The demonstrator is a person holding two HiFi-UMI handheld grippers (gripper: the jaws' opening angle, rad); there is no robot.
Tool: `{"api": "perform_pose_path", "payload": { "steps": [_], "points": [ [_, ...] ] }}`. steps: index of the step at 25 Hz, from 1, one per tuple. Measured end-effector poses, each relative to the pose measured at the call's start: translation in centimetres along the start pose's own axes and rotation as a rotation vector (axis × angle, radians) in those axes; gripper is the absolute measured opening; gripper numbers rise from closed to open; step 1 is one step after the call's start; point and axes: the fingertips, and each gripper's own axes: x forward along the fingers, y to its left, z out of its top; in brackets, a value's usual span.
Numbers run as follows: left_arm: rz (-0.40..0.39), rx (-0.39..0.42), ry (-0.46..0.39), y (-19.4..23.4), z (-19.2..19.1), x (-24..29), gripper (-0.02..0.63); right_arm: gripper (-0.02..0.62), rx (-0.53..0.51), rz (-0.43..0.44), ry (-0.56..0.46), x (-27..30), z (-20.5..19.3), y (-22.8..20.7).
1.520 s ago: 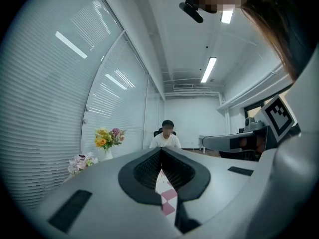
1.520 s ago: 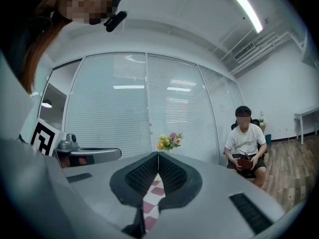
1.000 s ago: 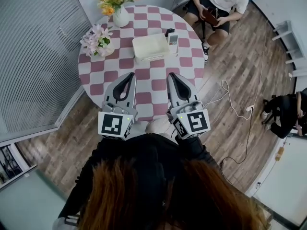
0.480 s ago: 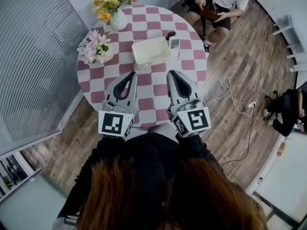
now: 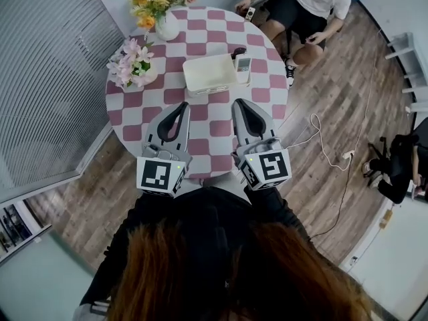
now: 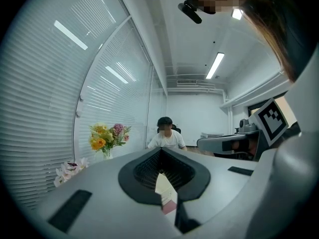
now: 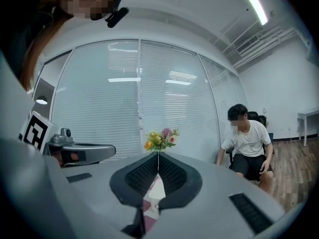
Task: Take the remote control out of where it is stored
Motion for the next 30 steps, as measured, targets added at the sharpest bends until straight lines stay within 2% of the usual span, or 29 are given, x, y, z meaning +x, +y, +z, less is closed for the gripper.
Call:
{"api": "perform_pose_path", "payload": {
  "steps": [5, 11, 16, 21, 25, 30],
  "points": [
    [0.015, 0.005, -0.016, -0.8, 0.7, 0.4, 0.009, 0.015, -0.017, -0.017, 0.021, 1.0, -0.7, -2.1],
    [0.042, 0.011, -0.025, -0.9, 1.1, 0.1, 0.009, 0.015, -0.014, -0.087, 0.072, 3.7, -3.1, -6.4],
    [0.071, 0.024, -0.032, -0.8, 1.4, -0.4, 0.009, 0.015, -0.023, -0.139, 0.148, 7.5, -6.7, -10.8],
    [0.098, 0.033, -0.015, -0.4, 1.0, -1.0, 0.009, 0.015, 0.059, -0.188, 0.227, 10.6, -11.4, -14.6],
    [0.123, 0.033, -0.009, -0.1, 1.0, -1.4, 0.009, 0.015, 0.013, -0.201, 0.297, 12.0, -14.3, -15.6],
    [0.133, 0.034, 0.000, -0.3, 0.8, -1.6, 0.009, 0.018, 0.000, -0.196, 0.322, 12.8, -15.6, -16.0]
  ]
}}
